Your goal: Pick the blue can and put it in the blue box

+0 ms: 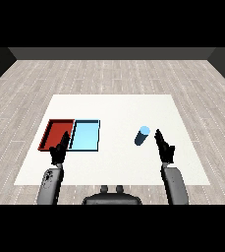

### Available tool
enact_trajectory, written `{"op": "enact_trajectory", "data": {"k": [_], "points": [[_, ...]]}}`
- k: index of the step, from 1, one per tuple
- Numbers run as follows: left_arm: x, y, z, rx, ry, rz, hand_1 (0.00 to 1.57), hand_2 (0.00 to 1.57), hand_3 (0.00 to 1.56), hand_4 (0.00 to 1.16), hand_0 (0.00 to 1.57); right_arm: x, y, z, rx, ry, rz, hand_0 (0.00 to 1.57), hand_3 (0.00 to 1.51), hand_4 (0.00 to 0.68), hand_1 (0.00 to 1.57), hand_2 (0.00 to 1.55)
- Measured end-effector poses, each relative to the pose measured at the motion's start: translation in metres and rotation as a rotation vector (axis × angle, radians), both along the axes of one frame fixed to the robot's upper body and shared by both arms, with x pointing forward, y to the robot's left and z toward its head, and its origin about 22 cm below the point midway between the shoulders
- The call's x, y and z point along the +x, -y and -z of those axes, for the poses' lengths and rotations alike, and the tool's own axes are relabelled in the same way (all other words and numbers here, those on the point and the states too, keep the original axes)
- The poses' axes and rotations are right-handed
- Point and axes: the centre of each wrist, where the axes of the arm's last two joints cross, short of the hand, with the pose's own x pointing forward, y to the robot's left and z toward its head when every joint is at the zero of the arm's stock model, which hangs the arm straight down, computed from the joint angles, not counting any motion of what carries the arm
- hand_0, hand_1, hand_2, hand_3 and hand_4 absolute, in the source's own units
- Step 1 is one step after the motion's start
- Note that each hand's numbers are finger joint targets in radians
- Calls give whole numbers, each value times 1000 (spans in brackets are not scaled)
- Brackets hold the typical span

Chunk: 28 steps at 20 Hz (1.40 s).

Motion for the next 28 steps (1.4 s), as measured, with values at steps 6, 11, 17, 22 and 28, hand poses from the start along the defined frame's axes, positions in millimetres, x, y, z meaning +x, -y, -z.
{"op": "enact_trajectory", "data": {"k": [6,11,17,22,28], "points": [[2,3,-2,-1,45,12,0,0,0,0,0,26,3,2,19,5,-16,0,0,0,0,0],[6,8,-19,-106,285,78,0,0,0,0,0,44,-3,-11,160,178,-125,0,0,0,0,0],[9,12,-11,-154,369,104,0,0,0,0,0,47,7,0,215,241,-172,0,0,0,0,0],[7,14,-5,-160,386,107,0,0,0,0,0,54,10,0,224,250,-178,0,0,0,0,0],[6,8,-2,-163,391,107,0,0,0,0,0,66,11,9,236,226,-124,0,0,0,0,0]]}}
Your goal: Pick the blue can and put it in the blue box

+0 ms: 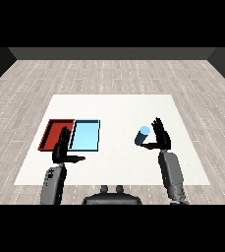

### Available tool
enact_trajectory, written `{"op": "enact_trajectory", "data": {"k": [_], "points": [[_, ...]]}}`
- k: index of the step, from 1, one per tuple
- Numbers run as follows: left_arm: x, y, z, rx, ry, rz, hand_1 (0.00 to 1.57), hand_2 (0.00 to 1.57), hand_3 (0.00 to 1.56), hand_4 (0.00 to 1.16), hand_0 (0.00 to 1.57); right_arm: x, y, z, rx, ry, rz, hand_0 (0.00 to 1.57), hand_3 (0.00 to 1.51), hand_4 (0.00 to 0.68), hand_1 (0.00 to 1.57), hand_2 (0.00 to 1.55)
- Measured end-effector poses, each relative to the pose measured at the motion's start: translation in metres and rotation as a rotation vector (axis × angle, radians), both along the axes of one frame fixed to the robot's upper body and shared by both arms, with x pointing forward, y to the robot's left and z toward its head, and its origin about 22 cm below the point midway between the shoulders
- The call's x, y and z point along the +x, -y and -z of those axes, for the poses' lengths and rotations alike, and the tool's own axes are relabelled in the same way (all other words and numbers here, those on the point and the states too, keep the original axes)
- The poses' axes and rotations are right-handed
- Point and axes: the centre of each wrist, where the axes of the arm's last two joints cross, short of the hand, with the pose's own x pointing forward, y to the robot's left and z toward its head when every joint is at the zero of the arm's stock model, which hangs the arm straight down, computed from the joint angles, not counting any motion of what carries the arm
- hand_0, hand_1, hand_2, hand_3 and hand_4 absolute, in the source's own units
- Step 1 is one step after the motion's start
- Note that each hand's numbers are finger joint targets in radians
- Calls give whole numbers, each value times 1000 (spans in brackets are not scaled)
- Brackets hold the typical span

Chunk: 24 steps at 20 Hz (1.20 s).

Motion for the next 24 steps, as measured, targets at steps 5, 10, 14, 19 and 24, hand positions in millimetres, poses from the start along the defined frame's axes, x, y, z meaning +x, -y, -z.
{"op": "enact_trajectory", "data": {"k": [5,10,14,19,24], "points": [[-2,-1,-1,-6,-5,7,0,0,0,0,0,9,7,2,10,-24,26,0,0,0,0,0],[-5,0,-6,-17,-5,12,0,0,0,0,0,20,15,17,30,-59,34,0,0,0,0,0],[3,0,-11,-32,-6,18,0,0,0,0,0,25,12,27,36,-84,31,0,0,0,0,0],[0,-16,-9,-29,-9,8,0,0,0,0,0,34,4,40,50,-120,23,0,0,0,0,0],[7,3,-15,-31,-5,3,0,0,0,0,0,39,0,54,88,-135,22,0,0,0,0,0]]}}
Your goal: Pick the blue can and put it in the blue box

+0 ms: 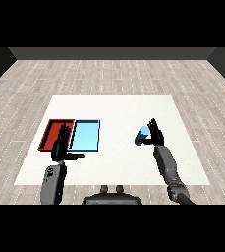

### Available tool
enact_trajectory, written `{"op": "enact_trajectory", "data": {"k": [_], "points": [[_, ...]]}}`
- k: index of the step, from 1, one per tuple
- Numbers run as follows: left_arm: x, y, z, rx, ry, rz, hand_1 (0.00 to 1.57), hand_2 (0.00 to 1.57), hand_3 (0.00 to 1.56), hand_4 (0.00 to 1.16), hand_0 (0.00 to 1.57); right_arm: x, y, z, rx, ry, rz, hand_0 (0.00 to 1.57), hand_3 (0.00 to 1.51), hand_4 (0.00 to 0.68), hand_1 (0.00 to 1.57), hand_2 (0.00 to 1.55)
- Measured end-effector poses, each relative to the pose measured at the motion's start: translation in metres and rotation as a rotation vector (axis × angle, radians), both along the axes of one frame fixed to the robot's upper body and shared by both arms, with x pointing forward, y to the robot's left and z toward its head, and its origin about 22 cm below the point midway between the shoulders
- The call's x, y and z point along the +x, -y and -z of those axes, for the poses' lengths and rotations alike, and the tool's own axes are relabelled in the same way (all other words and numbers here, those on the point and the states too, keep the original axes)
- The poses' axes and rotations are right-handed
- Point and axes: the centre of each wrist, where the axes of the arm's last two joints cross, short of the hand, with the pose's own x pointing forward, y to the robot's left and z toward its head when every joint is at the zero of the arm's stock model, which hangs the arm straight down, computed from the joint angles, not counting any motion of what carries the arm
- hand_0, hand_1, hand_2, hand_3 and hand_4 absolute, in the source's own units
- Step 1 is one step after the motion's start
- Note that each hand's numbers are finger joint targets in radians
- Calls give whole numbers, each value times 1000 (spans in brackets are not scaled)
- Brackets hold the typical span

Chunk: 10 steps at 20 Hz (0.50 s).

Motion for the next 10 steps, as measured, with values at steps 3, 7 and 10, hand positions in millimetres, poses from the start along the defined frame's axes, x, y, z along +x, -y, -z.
{"op": "enact_trajectory", "data": {"k": [3,7,10], "points": [[0,-7,3,1,5,-3,0,0,0,0,0,6,-7,4,20,-19,-1,0,0,0,0,0],[-6,-6,0,0,7,1,0,0,0,0,0,13,-16,4,22,-35,2,0,0,0,0,0],[-5,-8,-2,3,3,-2,0,0,0,0,0,18,-23,5,22,-39,-5,0,0,0,0,0]]}}
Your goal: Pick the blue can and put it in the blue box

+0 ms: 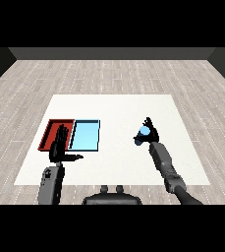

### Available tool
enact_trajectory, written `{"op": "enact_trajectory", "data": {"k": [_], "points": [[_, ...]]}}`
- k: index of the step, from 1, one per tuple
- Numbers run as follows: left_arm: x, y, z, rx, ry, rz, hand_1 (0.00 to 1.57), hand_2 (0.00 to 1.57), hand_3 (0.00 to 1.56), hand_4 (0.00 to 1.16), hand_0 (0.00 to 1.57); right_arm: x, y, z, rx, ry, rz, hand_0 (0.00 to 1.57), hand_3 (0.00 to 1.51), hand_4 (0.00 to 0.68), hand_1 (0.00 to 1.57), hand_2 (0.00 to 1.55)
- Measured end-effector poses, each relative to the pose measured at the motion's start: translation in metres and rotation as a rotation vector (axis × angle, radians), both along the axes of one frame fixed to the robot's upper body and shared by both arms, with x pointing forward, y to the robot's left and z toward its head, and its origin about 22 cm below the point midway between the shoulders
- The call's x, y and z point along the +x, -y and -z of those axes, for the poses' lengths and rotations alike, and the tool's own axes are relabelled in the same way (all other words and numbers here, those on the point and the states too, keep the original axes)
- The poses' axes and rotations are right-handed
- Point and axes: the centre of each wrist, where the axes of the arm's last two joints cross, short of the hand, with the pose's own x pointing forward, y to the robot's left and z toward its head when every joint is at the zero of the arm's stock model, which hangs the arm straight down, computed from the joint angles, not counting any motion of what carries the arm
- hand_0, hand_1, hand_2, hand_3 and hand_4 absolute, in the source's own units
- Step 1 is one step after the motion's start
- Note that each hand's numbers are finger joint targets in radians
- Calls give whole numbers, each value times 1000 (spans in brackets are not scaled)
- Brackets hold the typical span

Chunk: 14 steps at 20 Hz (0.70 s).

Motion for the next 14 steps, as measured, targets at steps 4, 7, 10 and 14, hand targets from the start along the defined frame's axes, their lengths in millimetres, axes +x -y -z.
{"op": "enact_trajectory", "data": {"k": [4,7,10,14], "points": [[-1,-7,0,-2,4,-2,0,0,0,0,0,-4,-1,3,3,-3,15,404,914,0,404,875],[-2,-3,-2,-1,2,-2,0,0,0,0,0,0,-4,2,-33,-3,82,1528,1443,631,1528,1498],[-4,-4,-3,-7,1,1,0,0,0,0,0,2,-15,1,-65,-2,120,1532,1444,587,1532,1490],[-4,-5,0,-7,3,3,0,0,0,0,0,1,-12,-6,-108,-4,116,1513,1449,597,1513,1481]]}}
